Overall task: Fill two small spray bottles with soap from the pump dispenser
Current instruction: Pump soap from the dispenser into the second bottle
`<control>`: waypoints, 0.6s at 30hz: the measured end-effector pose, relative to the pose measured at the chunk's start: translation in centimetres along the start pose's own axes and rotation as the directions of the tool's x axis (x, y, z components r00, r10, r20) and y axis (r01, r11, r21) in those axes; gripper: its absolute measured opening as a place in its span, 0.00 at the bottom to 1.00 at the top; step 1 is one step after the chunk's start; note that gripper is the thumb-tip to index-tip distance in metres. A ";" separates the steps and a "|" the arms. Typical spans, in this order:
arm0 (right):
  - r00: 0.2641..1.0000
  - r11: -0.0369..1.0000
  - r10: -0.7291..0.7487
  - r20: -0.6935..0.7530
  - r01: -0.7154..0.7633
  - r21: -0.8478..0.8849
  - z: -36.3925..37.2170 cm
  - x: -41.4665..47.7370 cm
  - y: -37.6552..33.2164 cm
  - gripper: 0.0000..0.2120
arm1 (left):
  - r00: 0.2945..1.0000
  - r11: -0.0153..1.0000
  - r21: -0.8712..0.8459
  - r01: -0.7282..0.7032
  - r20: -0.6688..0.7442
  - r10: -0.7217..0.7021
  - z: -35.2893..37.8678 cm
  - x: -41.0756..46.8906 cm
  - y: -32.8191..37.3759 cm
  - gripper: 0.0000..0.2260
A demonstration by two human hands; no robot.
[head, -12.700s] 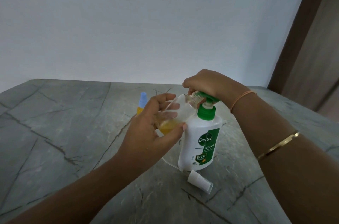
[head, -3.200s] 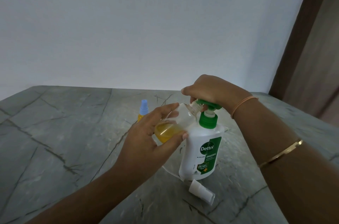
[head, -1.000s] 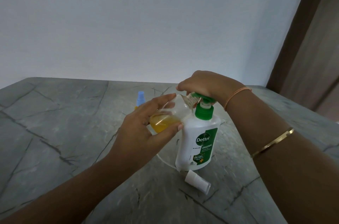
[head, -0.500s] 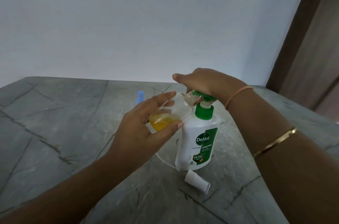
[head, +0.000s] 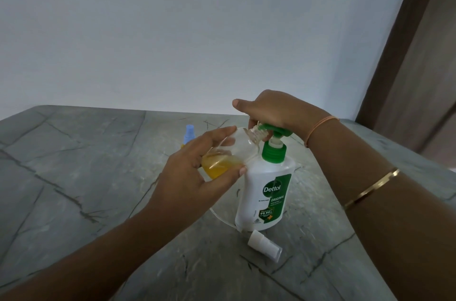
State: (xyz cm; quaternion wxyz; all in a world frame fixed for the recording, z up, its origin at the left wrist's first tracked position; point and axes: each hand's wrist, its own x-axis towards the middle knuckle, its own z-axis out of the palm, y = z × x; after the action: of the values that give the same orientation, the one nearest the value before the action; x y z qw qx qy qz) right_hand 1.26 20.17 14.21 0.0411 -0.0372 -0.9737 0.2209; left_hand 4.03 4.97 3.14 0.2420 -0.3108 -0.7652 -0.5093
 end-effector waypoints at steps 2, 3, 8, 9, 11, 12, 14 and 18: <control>1.000 1.000 0.001 0.012 -0.001 -0.003 -0.1 0.2 -0.1 0.24 | 1.000 1.000 -0.012 0.002 -0.012 -0.002 0.0 0.0 0.1 0.24; 1.000 1.000 0.002 0.022 -0.002 0.003 0.0 0.2 -0.1 0.23 | 1.000 1.000 -0.013 0.001 -0.016 -0.001 0.0 0.0 0.1 0.24; 0.998 0.998 0.030 0.057 -0.033 0.049 0.1 -0.1 -0.1 0.23 | 1.000 1.000 -0.004 0.003 0.003 -0.003 0.0 0.0 0.0 0.24; 0.998 0.999 0.034 0.055 -0.036 0.036 0.1 -0.2 -0.1 0.23 | 1.000 1.000 0.000 0.001 0.005 -0.001 0.0 0.0 -0.1 0.24; 0.997 0.999 0.045 0.062 -0.046 0.023 0.2 -0.5 -0.1 0.21 | 1.000 1.000 0.017 -0.012 0.010 0.012 0.0 0.0 -0.4 0.23; 0.996 0.998 0.051 0.073 -0.053 0.026 0.3 -0.6 -0.2 0.21 | 1.000 1.000 0.027 -0.014 0.014 0.013 0.0 0.0 -0.4 0.22; 0.995 0.998 0.056 0.088 -0.059 0.036 0.4 -0.7 -0.2 0.21 | 1.000 0.999 0.032 -0.014 0.018 0.014 0.0 0.0 -0.5 0.22; 0.997 0.998 0.041 0.071 -0.044 0.043 0.5 -0.6 0.0 0.24 | 1.000 0.999 0.038 -0.022 0.020 0.021 0.1 0.0 -0.4 0.22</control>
State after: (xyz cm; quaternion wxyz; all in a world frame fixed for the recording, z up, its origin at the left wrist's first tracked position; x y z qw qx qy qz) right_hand 1.84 19.93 13.74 0.0030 -0.0491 -0.9684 0.2444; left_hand 3.77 4.97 2.85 0.2456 -0.3194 -0.7738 -0.4888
